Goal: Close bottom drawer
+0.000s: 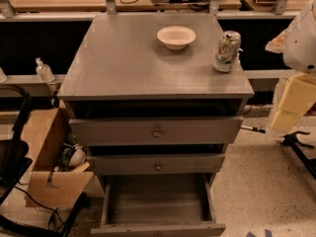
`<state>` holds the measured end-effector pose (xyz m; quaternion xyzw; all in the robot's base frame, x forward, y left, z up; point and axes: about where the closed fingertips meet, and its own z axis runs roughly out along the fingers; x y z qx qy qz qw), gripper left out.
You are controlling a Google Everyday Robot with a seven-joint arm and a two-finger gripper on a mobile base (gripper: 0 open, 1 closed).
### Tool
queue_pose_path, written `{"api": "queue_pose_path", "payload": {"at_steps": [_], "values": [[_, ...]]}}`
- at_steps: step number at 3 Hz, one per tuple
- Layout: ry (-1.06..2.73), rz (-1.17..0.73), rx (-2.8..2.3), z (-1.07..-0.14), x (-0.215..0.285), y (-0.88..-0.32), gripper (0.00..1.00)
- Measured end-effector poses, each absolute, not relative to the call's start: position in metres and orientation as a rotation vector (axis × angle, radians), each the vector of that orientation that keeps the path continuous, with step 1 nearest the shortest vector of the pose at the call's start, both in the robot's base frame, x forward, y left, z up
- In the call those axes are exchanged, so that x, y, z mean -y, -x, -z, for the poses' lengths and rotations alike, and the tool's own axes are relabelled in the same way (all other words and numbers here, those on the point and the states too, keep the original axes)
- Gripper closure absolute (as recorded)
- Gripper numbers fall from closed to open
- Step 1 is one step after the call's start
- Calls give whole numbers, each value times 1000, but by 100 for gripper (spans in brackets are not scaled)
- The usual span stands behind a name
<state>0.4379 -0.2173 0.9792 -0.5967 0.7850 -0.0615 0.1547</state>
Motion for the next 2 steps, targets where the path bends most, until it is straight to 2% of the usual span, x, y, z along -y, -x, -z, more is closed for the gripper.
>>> {"api": "queue_pose_path", "payload": {"at_steps": [2], "values": [[1680, 141, -2244, -964, 218, -438, 0]]}}
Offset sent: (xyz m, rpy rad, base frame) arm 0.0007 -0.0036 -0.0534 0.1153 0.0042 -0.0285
